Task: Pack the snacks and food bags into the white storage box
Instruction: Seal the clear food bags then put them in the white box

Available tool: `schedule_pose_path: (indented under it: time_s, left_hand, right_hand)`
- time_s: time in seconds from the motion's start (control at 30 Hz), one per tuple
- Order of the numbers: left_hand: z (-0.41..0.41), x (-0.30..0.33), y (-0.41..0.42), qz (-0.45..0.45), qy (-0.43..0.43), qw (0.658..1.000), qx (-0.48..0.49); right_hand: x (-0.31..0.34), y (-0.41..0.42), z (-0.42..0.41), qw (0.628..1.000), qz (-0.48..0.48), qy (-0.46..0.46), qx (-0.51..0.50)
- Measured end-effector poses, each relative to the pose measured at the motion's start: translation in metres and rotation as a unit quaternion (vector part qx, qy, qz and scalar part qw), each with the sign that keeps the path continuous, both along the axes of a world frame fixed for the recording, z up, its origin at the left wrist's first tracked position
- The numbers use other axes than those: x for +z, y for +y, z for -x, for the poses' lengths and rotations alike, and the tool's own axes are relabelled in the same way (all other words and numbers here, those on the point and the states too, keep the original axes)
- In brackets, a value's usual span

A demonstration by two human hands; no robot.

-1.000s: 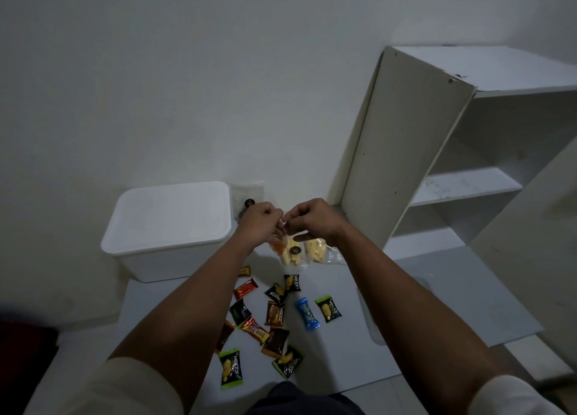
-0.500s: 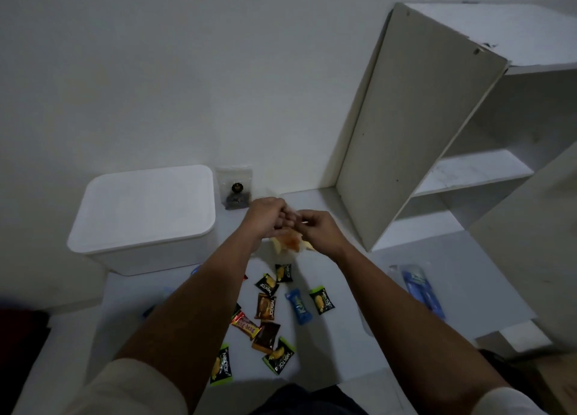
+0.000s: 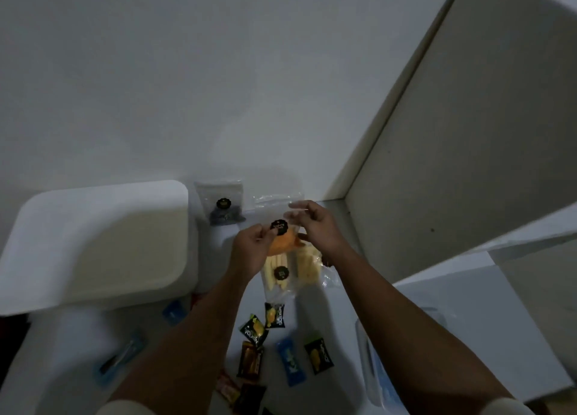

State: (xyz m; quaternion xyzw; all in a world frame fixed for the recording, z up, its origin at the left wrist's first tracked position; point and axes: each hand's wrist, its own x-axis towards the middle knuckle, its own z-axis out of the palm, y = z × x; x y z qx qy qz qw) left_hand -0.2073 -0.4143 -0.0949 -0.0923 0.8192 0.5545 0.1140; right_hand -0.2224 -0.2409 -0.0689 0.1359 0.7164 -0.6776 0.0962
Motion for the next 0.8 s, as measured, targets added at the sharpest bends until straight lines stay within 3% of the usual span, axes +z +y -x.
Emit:
schedule_pose_path:
  time_s: [0.13, 0.43, 0.6, 0.73, 0.8]
  left_hand:
    - [0.045, -0.016, 0.004, 0.04, 0.004, 0.999, 0.007]
    - [0.103, -0.057, 0.002, 0.125, -0.058, 0.982, 0.127]
    - [0.099, -0.075, 0.004, 0.104, -0.049, 0.97, 0.216]
    - [0.087, -0.077, 0.004, 0.035, -0.059, 0.953, 0.296]
    - [0.076, -0.078, 0.004, 0.047, -0.073, 0.953, 0.29]
  right_hand:
    - [-0.028, -0.006, 0.047, 0.997, -0.069, -0.001, 0.028]
    - [-0.074, -0.035, 0.112, 0.996, -0.071, 0.015, 0.053]
    - [-0.098, -0.046, 0.114, 0.994, -0.091, 0.01, 0.061]
    - [-0.103, -0.036, 0.101, 0.99, -0.128, -0.031, 0.05]
    - [-0.104, -0.023, 0.09, 0.984, -0.171, -0.03, 0.046]
